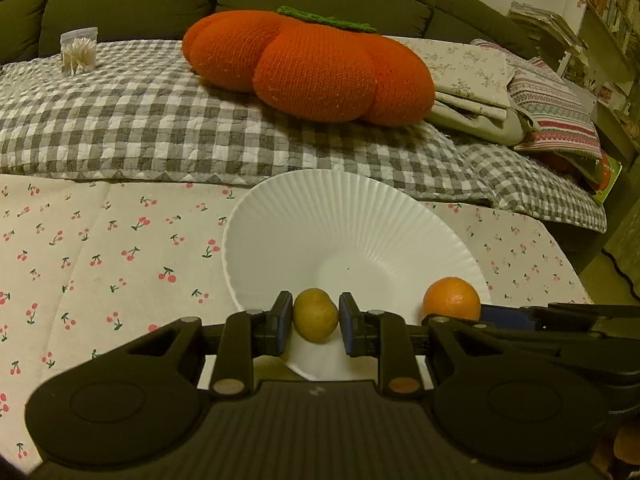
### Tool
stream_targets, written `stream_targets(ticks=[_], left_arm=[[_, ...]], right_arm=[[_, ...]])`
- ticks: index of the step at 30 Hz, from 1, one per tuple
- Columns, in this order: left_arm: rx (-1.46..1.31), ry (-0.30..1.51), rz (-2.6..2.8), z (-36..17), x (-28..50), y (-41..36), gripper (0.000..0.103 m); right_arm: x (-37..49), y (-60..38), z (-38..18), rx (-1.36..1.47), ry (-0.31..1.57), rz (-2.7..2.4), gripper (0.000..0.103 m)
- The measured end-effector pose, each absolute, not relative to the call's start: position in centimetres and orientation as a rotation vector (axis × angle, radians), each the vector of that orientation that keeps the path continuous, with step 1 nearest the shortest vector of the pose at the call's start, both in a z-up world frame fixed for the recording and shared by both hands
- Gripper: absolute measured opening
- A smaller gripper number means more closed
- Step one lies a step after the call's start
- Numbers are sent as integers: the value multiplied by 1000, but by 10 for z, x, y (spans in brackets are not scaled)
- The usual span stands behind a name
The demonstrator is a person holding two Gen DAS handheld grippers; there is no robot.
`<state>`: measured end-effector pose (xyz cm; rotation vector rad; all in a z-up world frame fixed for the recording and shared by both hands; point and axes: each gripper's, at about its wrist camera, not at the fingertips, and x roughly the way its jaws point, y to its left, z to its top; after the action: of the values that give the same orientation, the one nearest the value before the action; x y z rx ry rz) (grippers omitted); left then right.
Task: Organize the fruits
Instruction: 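Open both tools to drop the orange and yellow fruit onto the plate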
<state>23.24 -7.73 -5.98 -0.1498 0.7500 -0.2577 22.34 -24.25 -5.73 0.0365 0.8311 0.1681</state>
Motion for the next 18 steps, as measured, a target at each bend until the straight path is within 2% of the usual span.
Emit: stream_targets(ticks=[2,4,5,7,10,18], left_arm=[[-150,750,-261,-60,232,-78,28],[-159,743,-269,-58,231,-77,42],[-160,739,-269,-56,230,-77,46],[-157,726,-257,-52,228,-75,60],[-179,717,-262,-46,226,-69,66],[-242,709,-255,-29,216,-54,71]], right_arm=[[223,-242,-57,29,831,160,39],[222,-244,-55,29,830,150,41],[221,-245,-53,32,824,145,50],[218,-247,-49,26,802,118,57],[214,-250,-41,36,787,109,60],[195,-246,-25,47,759,97,74]])
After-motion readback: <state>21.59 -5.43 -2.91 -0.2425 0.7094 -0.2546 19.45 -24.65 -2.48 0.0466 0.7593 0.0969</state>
